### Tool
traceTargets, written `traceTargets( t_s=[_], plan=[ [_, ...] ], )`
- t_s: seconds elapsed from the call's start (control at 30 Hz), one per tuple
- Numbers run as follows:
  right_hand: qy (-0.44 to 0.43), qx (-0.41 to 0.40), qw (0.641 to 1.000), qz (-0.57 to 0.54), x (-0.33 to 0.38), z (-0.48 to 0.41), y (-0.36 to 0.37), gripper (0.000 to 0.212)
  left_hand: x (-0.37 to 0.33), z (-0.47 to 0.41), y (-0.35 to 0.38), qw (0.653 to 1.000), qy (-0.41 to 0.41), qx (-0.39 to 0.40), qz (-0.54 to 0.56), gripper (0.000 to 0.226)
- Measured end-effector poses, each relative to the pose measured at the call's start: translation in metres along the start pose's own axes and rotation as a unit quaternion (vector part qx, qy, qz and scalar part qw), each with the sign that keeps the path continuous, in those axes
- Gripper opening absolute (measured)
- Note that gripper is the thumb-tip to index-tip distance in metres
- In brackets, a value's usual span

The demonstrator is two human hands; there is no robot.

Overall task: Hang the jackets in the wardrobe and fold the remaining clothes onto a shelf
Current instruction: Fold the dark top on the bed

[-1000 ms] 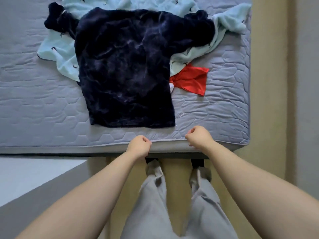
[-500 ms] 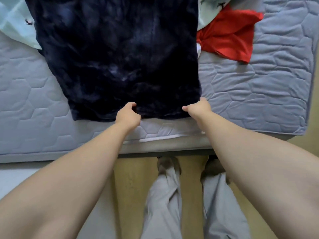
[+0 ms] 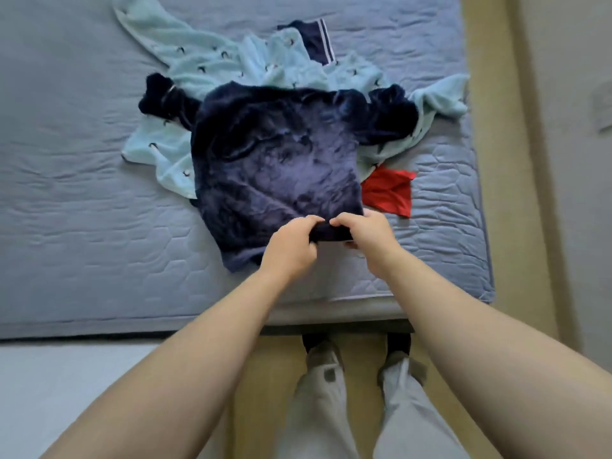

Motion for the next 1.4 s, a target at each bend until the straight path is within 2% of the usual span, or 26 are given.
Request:
traceTargets(
  t_s=[0.07, 0.13, 0.17, 0.23, 0.3, 0.37, 0.43, 0.5, 0.6, 0.67, 0.73, 0.83, 0.9, 1.0, 1.1, 1.2, 1.3, 1.37, 1.4],
  plan=[
    [-0.044, -0.006, 0.999, -0.023, 0.040, 0.039, -0.007, 0.012, -0.032, 0.025, -0.042, 0.999, 0.031, -0.039, 0.007, 0.043],
    [-0.083, 0.007, 0.995, -0.054, 0.071, 0.078, -0.014, 0.003, -0.061, 0.051, -0.074, 0.995, 0.054, -0.073, 0.051, 0.048],
    [-0.103, 0.014, 0.992, -0.070, 0.083, 0.094, -0.017, 0.008, -0.072, 0.062, -0.086, 0.991, 0.060, -0.088, 0.077, 0.048],
    [-0.136, 0.050, 0.982, -0.120, 0.099, 0.123, -0.024, 0.021, -0.090, 0.077, -0.104, 0.983, 0.066, -0.119, 0.125, 0.027],
    [-0.150, 0.108, 0.967, -0.177, 0.107, 0.145, -0.034, 0.023, -0.106, 0.083, -0.123, 0.973, 0.054, -0.154, 0.165, 0.011],
    [-0.151, 0.143, 0.960, -0.188, 0.108, 0.161, -0.044, 0.026, -0.127, 0.086, -0.144, 0.962, 0.044, -0.191, 0.191, 0.017],
    [-0.150, 0.144, 0.972, -0.114, 0.103, 0.171, -0.051, 0.034, -0.155, 0.092, -0.166, 0.951, 0.054, -0.213, 0.219, 0.023],
    [-0.150, 0.140, 0.979, 0.005, 0.095, 0.177, -0.056, 0.056, -0.188, 0.101, -0.186, 0.934, 0.078, -0.217, 0.273, 0.019],
    [-0.181, 0.132, 0.959, 0.174, 0.083, 0.183, -0.064, 0.104, -0.243, 0.116, -0.216, 0.892, 0.123, -0.204, 0.384, 0.011],
    [-0.196, 0.105, 0.937, 0.270, 0.080, 0.186, -0.073, 0.111, -0.277, 0.123, -0.235, 0.858, 0.151, -0.180, 0.457, 0.008],
    [-0.225, 0.056, 0.918, 0.321, 0.084, 0.189, -0.082, 0.093, -0.310, 0.130, -0.255, 0.823, 0.173, -0.175, 0.513, 0.013],
    [-0.262, -0.033, 0.907, 0.327, 0.110, 0.190, -0.104, 0.035, -0.345, 0.136, -0.285, 0.783, 0.205, -0.203, 0.551, 0.015],
    [-0.272, -0.080, 0.912, 0.296, 0.140, 0.193, -0.131, 0.013, -0.352, 0.136, -0.307, 0.761, 0.207, -0.221, 0.574, 0.016],
    [-0.280, -0.176, 0.913, 0.240, 0.190, 0.207, -0.184, 0.008, -0.339, 0.128, -0.348, 0.729, 0.172, -0.283, 0.600, 0.023],
    [-0.325, -0.272, 0.887, 0.183, 0.236, 0.231, -0.222, 0.017, -0.311, 0.117, -0.382, 0.709, 0.116, -0.344, 0.605, 0.030],
    [-0.400, -0.321, 0.829, 0.222, 0.277, 0.251, -0.239, 0.025, -0.288, 0.111, -0.398, 0.720, 0.078, -0.387, 0.570, 0.048],
    [-0.433, -0.350, 0.762, 0.332, 0.300, 0.257, -0.250, 0.017, -0.270, 0.111, -0.402, 0.733, 0.050, -0.428, 0.526, 0.059],
    [-0.425, -0.370, 0.709, 0.424, 0.305, 0.256, -0.256, 0.008, -0.254, 0.111, -0.399, 0.744, 0.036, -0.441, 0.500, 0.058],
    [-0.416, -0.371, 0.692, 0.458, 0.305, 0.254, -0.259, 0.004, -0.246, 0.110, -0.395, 0.761, 0.037, -0.436, 0.480, 0.047]
  ],
)
Point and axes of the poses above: each hand's wrist, its own z-axis away from the middle knuckle, its own y-axis out of the palm, x = y × z, the point moved 2 cm from there along -z, towards the middle knuckle, and after that the axes turned 2 degrees about -y, right-handed, at the moved point
